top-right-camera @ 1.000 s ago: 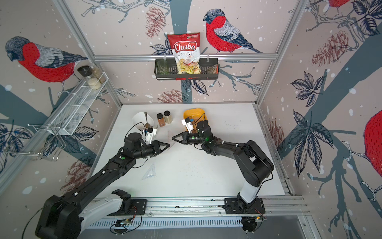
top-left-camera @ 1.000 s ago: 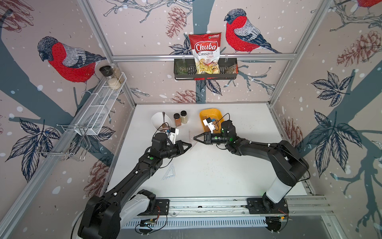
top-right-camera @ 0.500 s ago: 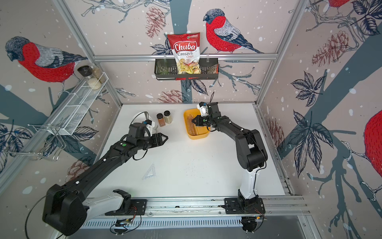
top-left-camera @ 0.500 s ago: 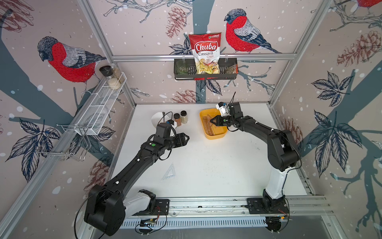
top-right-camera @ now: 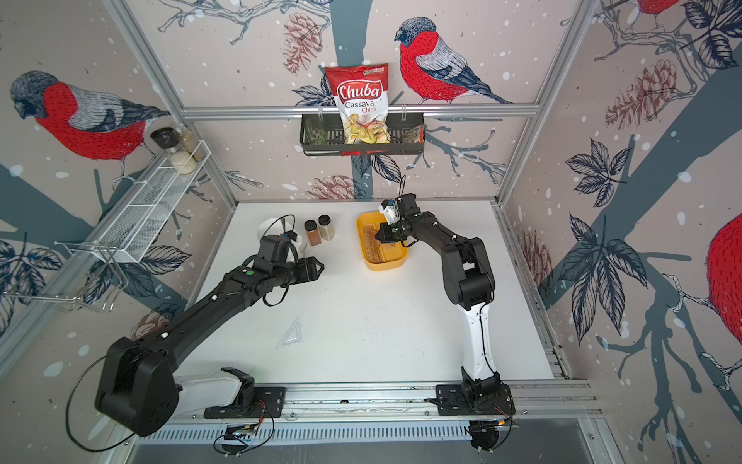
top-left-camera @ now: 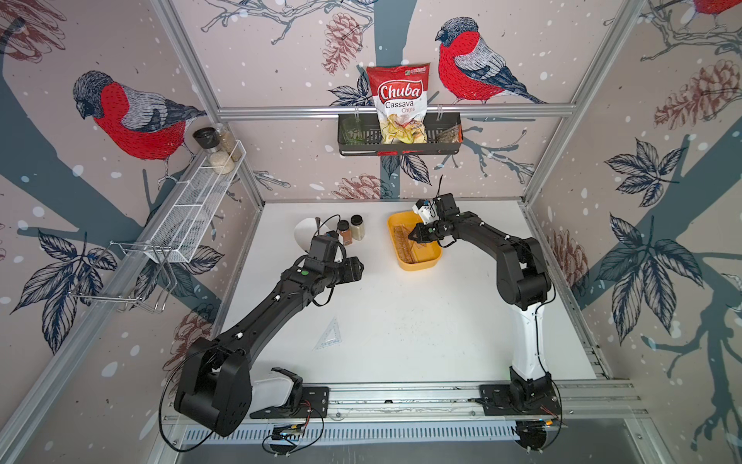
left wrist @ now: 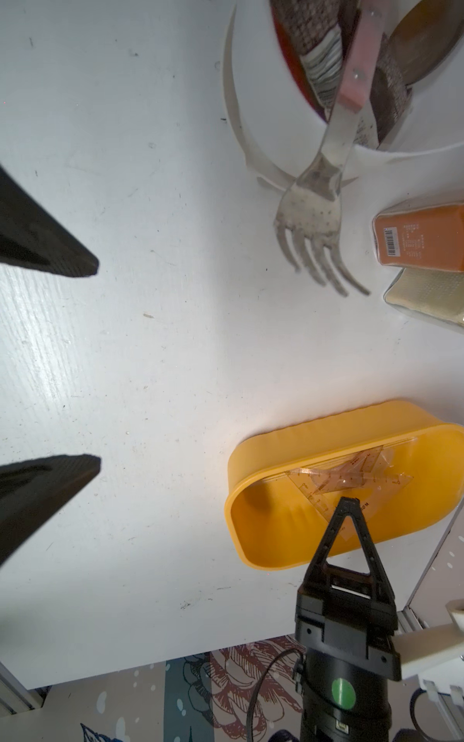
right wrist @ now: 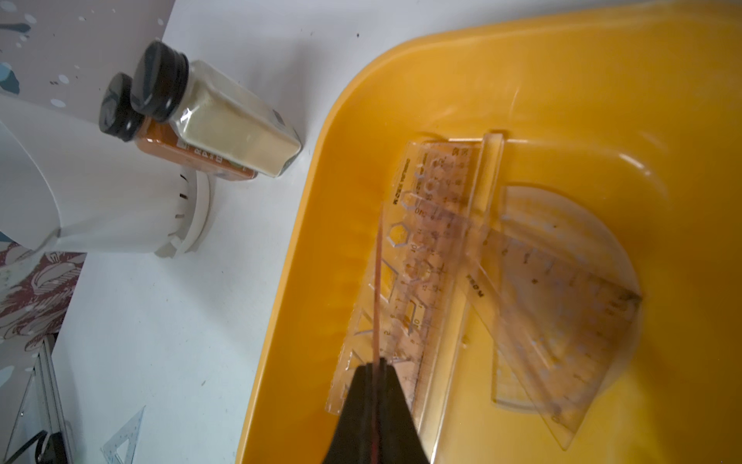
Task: Put the scattered rulers into the storage box
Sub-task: Place the ruler in the storage box.
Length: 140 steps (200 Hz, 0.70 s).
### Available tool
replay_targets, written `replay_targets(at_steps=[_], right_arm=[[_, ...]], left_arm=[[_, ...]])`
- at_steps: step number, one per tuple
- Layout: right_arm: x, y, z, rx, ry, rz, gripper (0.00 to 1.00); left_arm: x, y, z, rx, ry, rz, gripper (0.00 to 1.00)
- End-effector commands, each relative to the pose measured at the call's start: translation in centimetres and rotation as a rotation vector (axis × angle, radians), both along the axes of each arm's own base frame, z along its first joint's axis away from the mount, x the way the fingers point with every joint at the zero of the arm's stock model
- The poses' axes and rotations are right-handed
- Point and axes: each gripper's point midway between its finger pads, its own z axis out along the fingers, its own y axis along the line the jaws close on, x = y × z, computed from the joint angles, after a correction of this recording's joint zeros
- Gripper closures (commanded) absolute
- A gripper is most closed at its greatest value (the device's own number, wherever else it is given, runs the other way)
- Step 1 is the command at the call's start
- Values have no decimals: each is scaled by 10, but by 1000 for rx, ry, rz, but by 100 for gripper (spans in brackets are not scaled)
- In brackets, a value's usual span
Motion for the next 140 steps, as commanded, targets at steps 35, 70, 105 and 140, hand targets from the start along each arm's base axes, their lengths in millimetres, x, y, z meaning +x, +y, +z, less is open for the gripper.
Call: replay_targets(at_steps=[35,70,105,140], right_arm=[[-6,16,-15,-4,46,68,96],[-3,19,-18,-19,49,70,88],[5,12,-10,-36,30,40,71],[10,4,10,-53,-15,12,60]], left_arm=[[4,6,-1,26,-11,11,25],[5,8,-1,29,-10,15,25],[6,14,2,28,-16,29,25],[6,20,5,31,-21,47,25]])
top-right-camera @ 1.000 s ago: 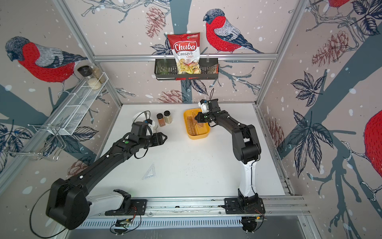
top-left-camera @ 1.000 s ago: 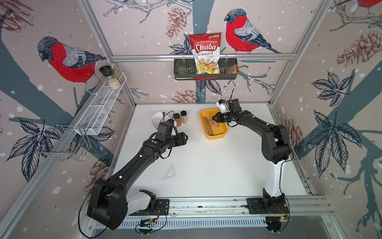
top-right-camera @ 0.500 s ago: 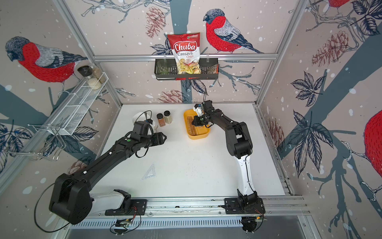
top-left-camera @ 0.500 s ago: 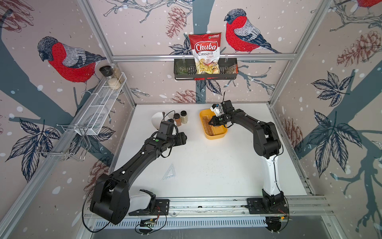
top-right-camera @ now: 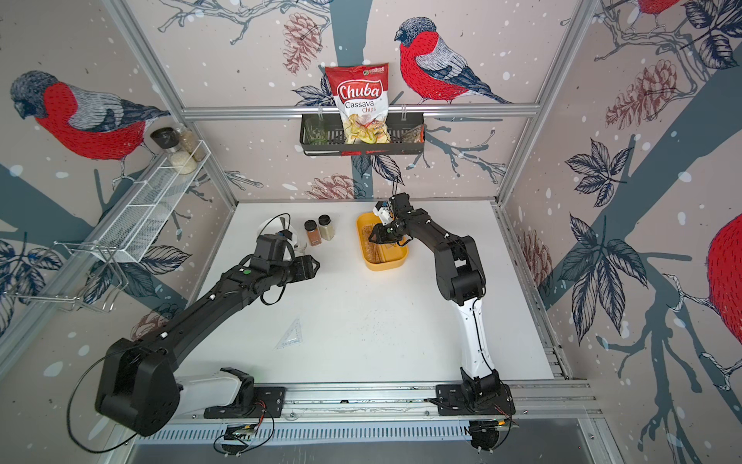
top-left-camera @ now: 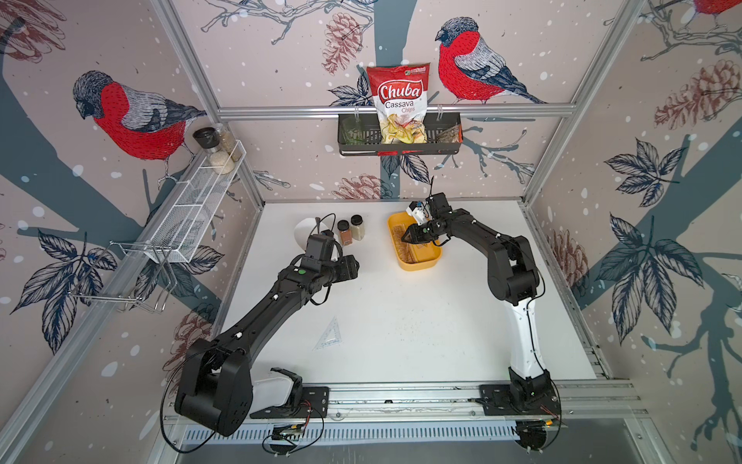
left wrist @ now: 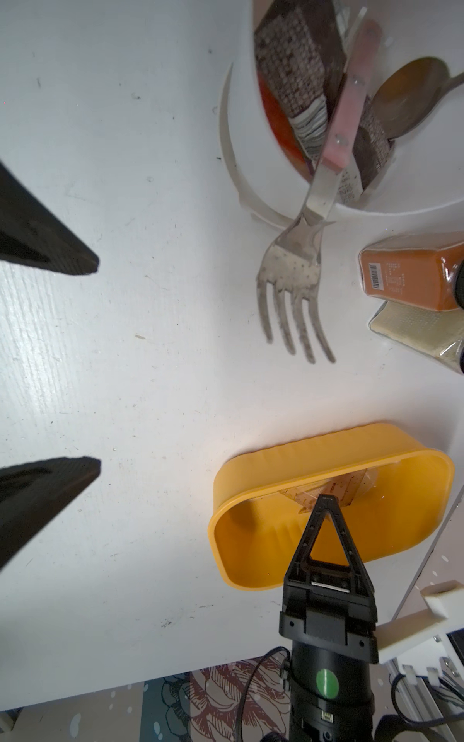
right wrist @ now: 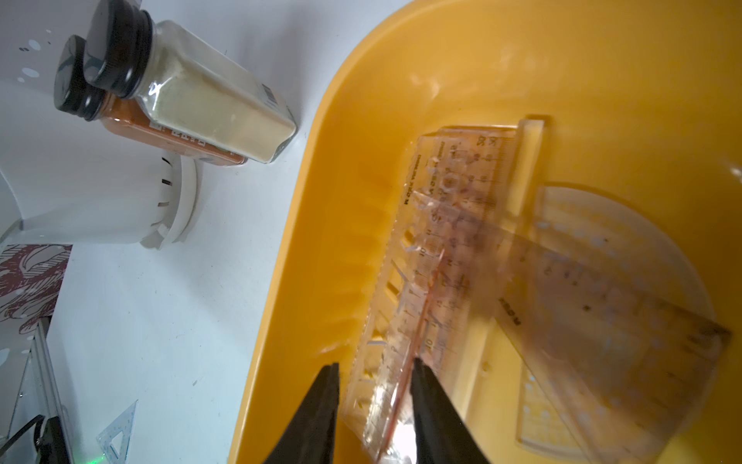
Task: Put the scattered rulers into the storage box
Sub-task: Place the ruler in the storage box.
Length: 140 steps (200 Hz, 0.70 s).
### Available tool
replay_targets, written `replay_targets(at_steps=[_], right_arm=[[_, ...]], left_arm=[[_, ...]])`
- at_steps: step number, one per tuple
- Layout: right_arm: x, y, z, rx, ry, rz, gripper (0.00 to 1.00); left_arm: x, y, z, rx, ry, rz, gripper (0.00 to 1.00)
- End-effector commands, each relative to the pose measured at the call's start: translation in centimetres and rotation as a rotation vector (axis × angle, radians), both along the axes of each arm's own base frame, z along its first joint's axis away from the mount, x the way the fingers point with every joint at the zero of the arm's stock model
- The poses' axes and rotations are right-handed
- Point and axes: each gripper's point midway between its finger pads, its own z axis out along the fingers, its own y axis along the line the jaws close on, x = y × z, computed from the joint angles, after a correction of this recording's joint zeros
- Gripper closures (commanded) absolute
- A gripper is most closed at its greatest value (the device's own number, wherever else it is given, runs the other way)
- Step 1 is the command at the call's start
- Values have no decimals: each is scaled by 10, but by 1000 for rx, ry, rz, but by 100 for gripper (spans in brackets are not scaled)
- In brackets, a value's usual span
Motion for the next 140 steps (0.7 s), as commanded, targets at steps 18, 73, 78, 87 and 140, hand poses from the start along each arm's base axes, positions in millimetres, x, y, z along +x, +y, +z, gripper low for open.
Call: replay_targets(at_steps=[18,73,78,87,140], right_arm=[[2,-7,37,-14,-72,-23,60],[-38,-7,88,-44,-203,-59,53],[-46,-4,92,-45,-217,-59,53],[-66,5,94,-45,-238,-49,54],[-225,127,51,-73,-320,156,62]], left_arm=[[0,11,4,19,-6,26,25],[-2,40,12,38,-15,146,25],[-3,44,12,37,-14,163,25],[-4,49,13,35,-13,188,25],[-17,99,-15,43,58,402,25]])
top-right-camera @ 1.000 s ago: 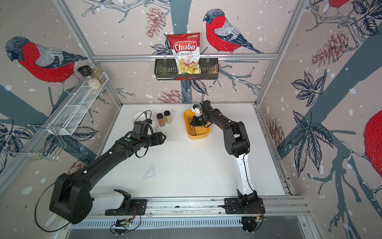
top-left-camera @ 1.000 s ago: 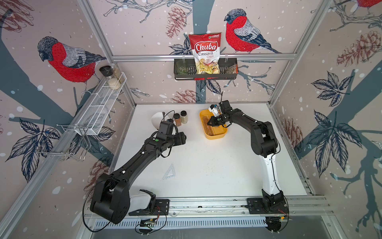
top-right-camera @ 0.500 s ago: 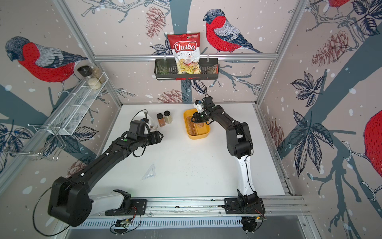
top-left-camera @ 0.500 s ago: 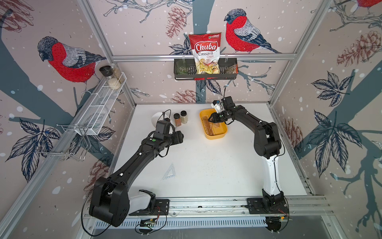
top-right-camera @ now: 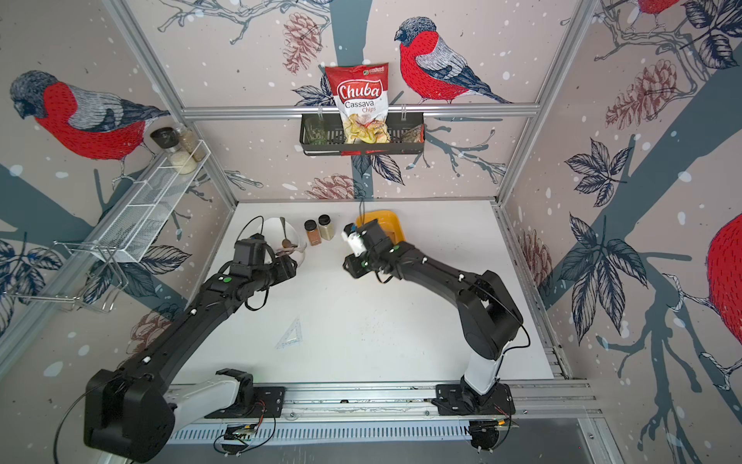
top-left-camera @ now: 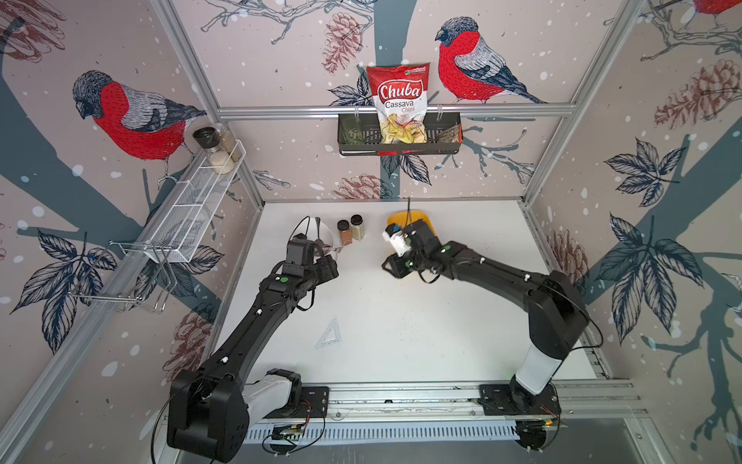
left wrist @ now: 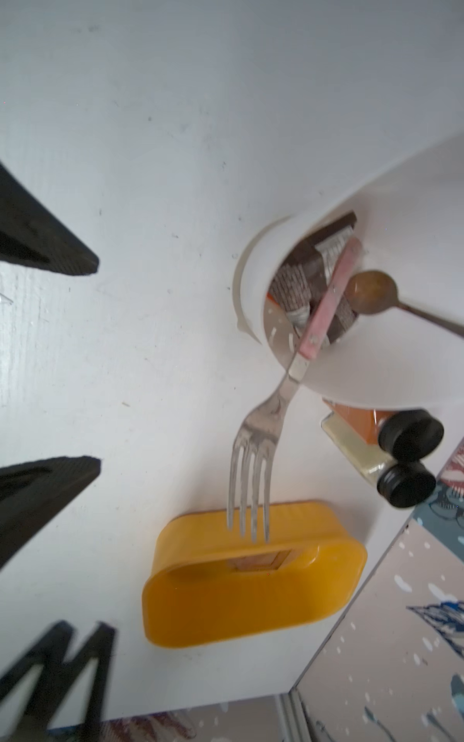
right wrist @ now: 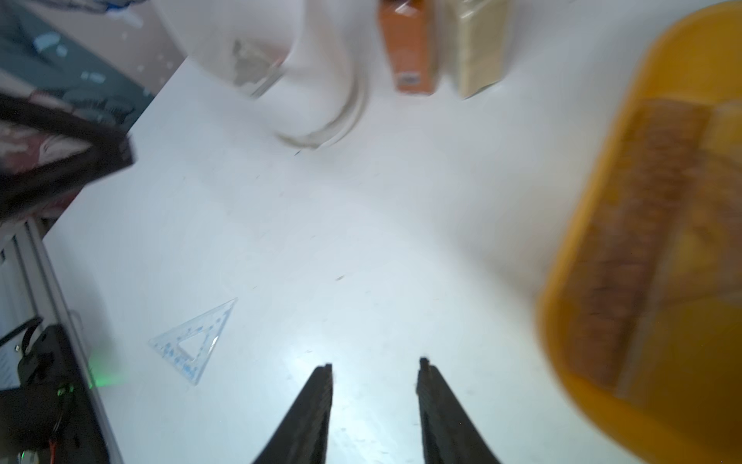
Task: Put the scattered rulers into the storage box
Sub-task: Place the ruler in the storage box, then move the ruler to the center of the board.
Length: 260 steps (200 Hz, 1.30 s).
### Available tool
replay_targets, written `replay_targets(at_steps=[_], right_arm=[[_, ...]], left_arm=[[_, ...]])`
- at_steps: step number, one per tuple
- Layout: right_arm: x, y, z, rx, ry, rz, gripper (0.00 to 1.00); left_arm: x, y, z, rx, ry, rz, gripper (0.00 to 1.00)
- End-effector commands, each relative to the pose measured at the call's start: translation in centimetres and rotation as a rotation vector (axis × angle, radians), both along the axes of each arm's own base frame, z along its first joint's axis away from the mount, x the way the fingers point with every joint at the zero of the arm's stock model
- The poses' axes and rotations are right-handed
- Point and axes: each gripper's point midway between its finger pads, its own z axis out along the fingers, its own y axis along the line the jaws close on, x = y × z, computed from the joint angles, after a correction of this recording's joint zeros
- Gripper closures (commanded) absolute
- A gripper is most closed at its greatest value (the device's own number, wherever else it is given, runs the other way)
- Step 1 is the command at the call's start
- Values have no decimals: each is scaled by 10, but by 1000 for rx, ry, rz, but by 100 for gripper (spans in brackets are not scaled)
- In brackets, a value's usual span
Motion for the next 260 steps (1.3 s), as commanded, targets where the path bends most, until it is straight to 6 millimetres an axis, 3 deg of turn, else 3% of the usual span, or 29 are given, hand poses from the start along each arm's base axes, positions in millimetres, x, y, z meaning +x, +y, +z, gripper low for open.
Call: replay_targets(at_steps=[1,22,42,66,113,188,260], right_arm=[[-30,43,-7,21,-74,-23,63],[-74,83,-32,-28,-92,43,64],[-100,104,-54,-77,-101,96,60],[-111,116,-73,-114,-96,126,56],[-116,126,-100,-193,-105,134,47],[-114,119,-121,-322,-193,98,48],[-84,78,-126,-362,-224,-13,56]], left_arm=[[-8,21,-14,-4,41,105,25],[-17,33,-22,6,66,162,26],[-24,41,-20,24,55,205,26],[-29,46,-13,31,20,218,25],[-35,44,-11,21,3,200,25],[-34,37,-11,0,-3,162,25],[-33,28,-16,-26,11,120,25]])
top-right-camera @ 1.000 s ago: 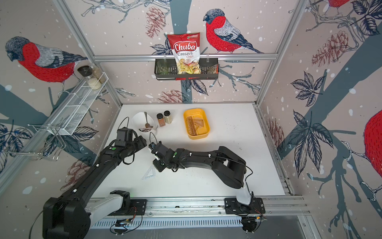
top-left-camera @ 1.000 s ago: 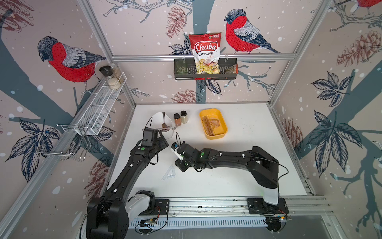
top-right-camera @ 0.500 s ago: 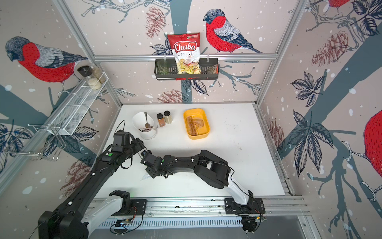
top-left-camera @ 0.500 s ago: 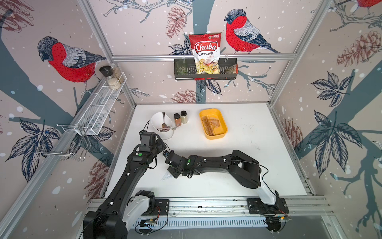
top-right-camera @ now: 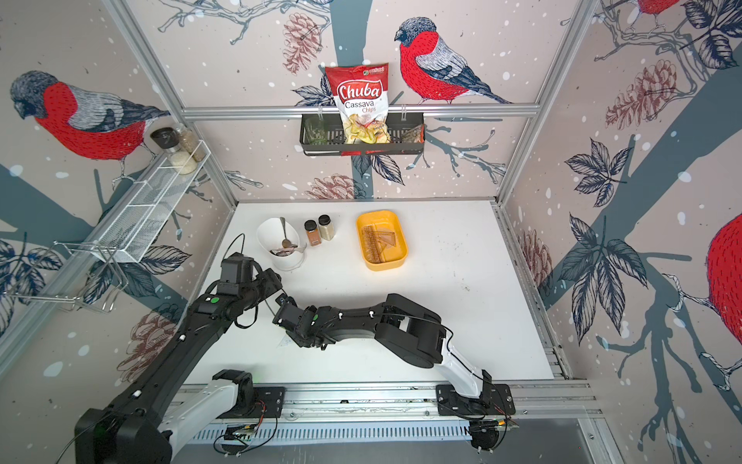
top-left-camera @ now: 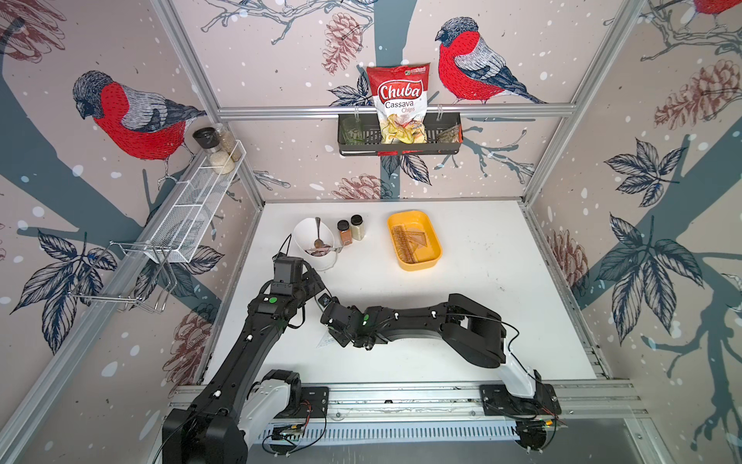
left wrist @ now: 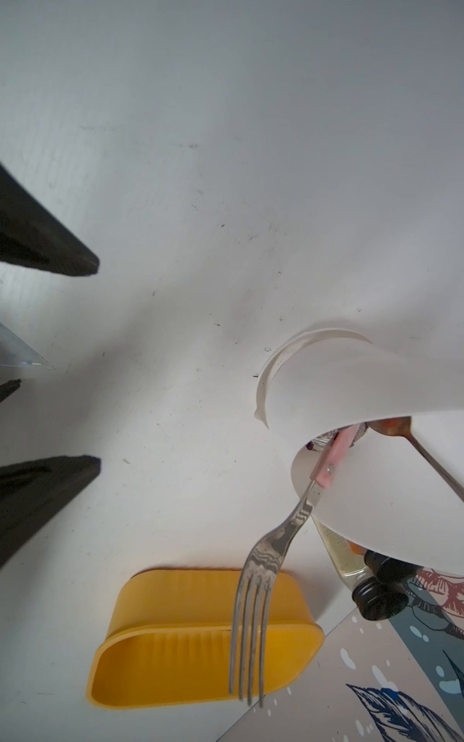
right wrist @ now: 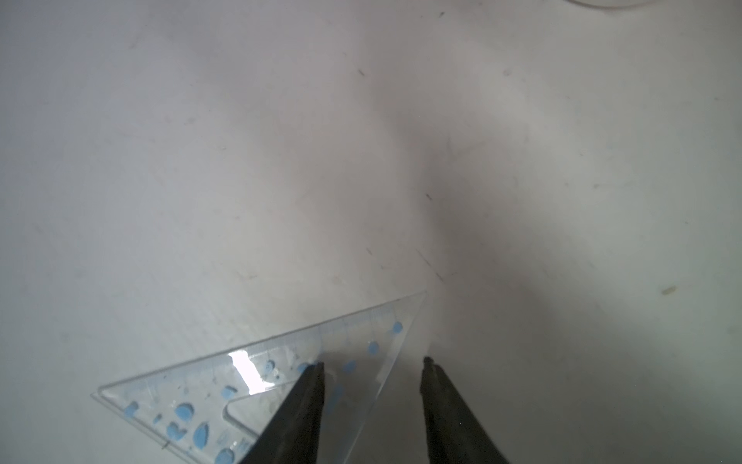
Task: Put the scattered rulers into the storage box
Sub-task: Move the ruler to the center of the board.
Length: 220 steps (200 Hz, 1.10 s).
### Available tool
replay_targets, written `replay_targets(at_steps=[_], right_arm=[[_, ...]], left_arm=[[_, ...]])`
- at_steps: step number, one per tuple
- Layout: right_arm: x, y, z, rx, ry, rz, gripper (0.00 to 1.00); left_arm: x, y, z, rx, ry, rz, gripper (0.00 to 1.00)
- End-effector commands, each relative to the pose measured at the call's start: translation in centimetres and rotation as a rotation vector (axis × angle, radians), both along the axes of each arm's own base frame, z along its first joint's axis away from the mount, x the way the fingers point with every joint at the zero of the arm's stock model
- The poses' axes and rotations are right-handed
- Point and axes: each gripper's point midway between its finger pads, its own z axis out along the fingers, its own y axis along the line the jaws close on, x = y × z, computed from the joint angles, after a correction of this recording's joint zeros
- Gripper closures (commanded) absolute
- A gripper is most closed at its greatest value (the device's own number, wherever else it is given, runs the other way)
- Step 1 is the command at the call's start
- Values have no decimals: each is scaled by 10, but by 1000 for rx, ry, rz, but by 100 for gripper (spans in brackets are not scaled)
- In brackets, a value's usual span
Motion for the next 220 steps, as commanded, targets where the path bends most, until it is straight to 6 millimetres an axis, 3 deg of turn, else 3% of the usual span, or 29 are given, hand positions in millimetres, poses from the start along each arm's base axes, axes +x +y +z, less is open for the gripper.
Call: replay_targets(at_steps=[1,61,109,134,171,220], right_arm=[[17,-34,-9,-77,-21,-77,56],[50,-77,-1,-40,-22,-180,57],[45,-63,59,257,99,-112,53],[41,-67,77,411,205,-88,54],[36,-78,72,552,363,-86,66],[35,-85,49,564,436,-110,75]], left_arm=[[3,-5,0,-12,-12,-33,25],[-2,-35,-24,-140,23,-132,27],[-16,-68,-39,-164,63,-211,29],[-26,-78,-49,-188,76,-234,29],[-39,-80,-68,-205,112,-239,31],[-46,-84,-81,-220,149,-258,35]])
